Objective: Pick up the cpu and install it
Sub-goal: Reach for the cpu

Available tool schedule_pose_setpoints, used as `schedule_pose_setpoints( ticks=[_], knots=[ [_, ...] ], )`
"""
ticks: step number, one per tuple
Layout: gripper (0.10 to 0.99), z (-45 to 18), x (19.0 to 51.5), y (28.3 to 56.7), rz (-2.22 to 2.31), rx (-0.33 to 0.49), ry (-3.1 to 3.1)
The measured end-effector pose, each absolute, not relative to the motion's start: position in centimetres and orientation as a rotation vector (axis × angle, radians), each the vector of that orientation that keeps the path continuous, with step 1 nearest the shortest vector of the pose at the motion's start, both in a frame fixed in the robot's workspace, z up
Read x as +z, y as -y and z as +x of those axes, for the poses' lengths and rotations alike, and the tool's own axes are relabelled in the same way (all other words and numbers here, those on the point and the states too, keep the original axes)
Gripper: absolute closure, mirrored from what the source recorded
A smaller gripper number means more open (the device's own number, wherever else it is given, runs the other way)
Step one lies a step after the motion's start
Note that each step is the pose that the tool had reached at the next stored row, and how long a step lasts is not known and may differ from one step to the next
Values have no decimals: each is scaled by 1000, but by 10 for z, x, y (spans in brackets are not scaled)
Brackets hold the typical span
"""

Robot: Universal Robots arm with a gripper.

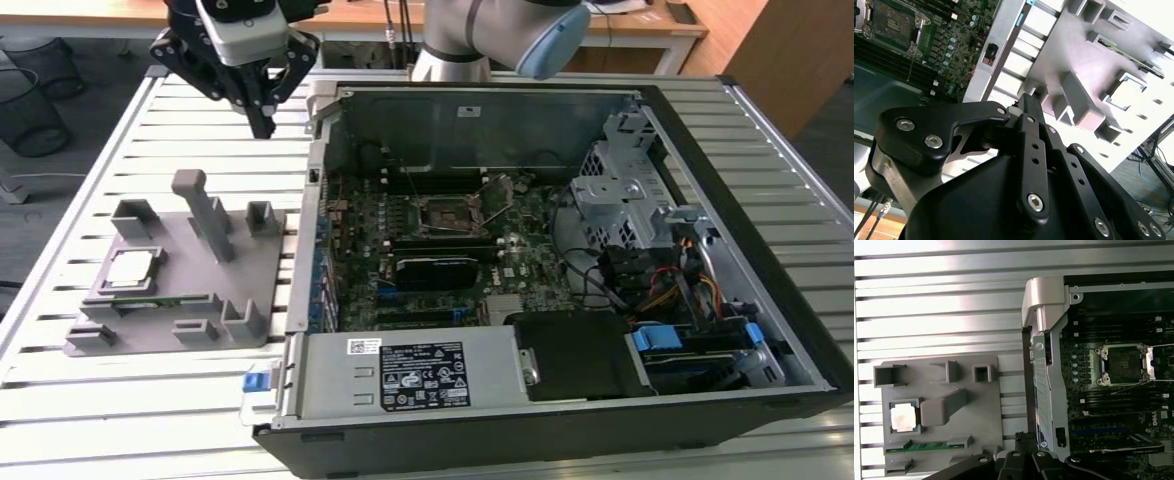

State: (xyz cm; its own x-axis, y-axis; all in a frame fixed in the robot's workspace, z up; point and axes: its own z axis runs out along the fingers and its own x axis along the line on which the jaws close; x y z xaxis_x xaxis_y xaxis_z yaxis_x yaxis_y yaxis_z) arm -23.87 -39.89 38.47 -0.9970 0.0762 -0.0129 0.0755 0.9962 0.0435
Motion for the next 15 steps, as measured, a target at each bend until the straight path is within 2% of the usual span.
schedule_pose_setpoints(
  ticks=[15],
  knots=[
    [980,-250,384,399,119,67,-3124]
  ],
)
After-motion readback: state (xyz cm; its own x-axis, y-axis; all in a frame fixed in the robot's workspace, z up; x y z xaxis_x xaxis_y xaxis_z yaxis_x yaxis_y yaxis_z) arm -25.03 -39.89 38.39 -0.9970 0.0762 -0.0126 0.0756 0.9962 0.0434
